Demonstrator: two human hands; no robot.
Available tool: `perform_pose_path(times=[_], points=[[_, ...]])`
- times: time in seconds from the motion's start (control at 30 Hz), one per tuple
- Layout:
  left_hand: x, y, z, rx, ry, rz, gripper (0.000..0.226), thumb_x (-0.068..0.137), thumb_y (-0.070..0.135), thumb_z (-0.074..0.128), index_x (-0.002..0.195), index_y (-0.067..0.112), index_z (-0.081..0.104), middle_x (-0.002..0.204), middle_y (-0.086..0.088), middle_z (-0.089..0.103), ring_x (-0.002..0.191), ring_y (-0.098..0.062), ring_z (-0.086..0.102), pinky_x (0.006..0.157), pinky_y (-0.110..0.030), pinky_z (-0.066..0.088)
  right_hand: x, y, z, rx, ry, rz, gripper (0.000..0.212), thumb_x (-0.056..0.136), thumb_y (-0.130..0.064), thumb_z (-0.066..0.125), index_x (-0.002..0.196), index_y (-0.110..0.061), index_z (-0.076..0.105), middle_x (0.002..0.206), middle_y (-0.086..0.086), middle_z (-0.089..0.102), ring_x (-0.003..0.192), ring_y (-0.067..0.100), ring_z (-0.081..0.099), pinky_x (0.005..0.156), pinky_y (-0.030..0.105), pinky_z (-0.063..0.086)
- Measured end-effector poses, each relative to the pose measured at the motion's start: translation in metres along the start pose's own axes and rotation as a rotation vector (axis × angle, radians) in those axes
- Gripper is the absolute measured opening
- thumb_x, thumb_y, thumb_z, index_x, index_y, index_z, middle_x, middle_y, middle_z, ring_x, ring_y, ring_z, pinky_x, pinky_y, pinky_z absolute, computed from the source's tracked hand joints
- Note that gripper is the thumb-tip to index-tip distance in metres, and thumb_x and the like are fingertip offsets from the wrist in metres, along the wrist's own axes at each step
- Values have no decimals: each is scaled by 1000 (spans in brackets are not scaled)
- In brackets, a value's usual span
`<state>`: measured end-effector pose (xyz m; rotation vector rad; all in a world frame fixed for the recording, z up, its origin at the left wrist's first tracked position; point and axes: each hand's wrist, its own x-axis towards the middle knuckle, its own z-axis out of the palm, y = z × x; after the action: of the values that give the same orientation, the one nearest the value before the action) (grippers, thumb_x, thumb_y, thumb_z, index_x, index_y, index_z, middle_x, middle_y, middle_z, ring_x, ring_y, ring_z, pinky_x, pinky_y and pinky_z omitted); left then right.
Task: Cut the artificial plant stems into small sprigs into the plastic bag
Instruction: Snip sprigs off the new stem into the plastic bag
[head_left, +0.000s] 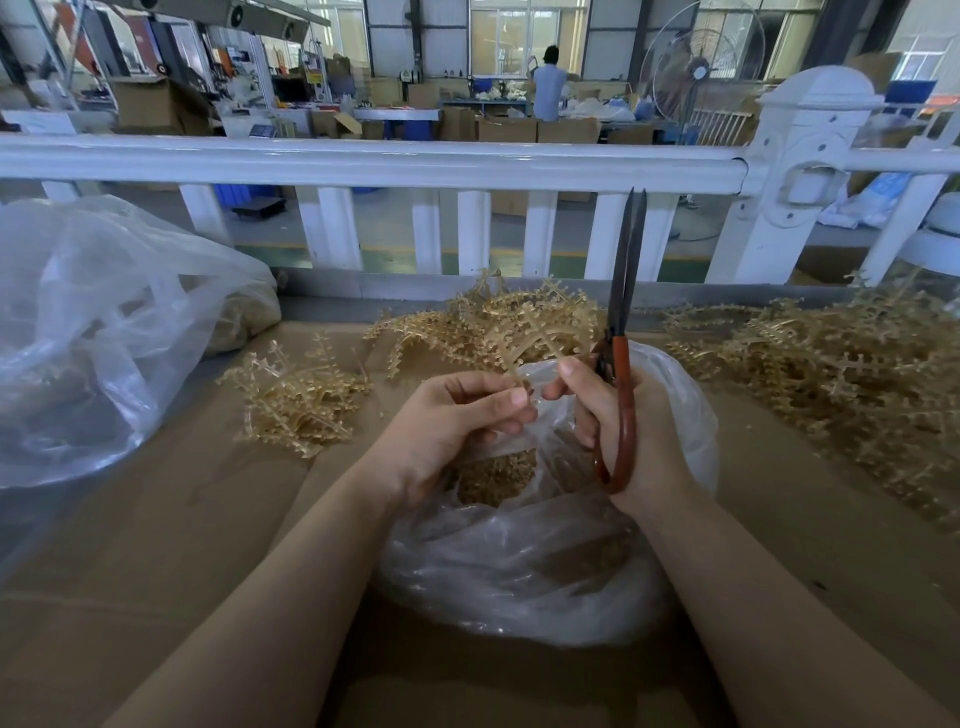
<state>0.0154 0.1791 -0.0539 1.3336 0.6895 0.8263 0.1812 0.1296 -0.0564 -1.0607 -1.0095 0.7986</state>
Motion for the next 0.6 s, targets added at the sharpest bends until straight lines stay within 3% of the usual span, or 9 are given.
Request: perform_pose_path(times=[0.17, 0.3, 0.37, 0.43, 0.5, 0.6], points=[[1, -1, -3, -5, 24, 95, 12, 70, 21, 78, 81, 17, 78, 76, 0, 72, 69, -9, 62, 72, -22, 47, -2, -3, 0, -24, -11, -9, 29, 96, -22, 66, 68, -25, 72, 84, 51, 47, 47, 24, 30, 49, 47, 16], [3, -2, -3, -76, 22, 136, 10, 73, 18, 76, 82, 14, 77, 80, -6, 72, 72, -13, 64, 74, -22, 52, -1, -1, 0, -32, 9, -15, 23, 92, -29, 70, 69, -29, 73, 87, 46, 54, 45, 18, 36, 44, 32, 25], [3, -3, -3, -108, 44, 167, 6, 74, 18, 75, 79, 16, 75, 82, -6, 73, 74, -14, 66, 76, -24, 50, -1, 1, -2, -29, 14, -24, 17, 84, -37, 72, 74, -23, 72, 83, 35, 62, 44, 12, 39, 43, 22, 31], [4, -2, -3, -158, 91, 202, 4, 75, 16, 73, 78, 17, 70, 85, -7, 75, 74, -13, 68, 73, -22, 52, -1, 4, -3, -62, 14, -43, 28, 80, -44, 71, 80, -16, 69, 74, 25, 63, 44, 11, 41, 44, 21, 34], [5, -3, -4, -193, 153, 246, 8, 76, 15, 72, 81, 14, 65, 86, -7, 76, 74, -13, 70, 71, -21, 53, 0, 8, -4, -153, 38, -75, 38, 79, -48, 71, 82, -11, 69, 64, 2, 63, 48, 5, 49, 50, 18, 41], [7, -2, -5, -198, 245, 295, 12, 77, 18, 70, 84, 8, 68, 83, -5, 76, 78, -13, 70, 73, -22, 54, 3, 16, -4, -329, 36, -98, 29, 84, -49, 76, 87, -21, 69, 62, -17, 62, 57, -3, 57, 59, 12, 44]])
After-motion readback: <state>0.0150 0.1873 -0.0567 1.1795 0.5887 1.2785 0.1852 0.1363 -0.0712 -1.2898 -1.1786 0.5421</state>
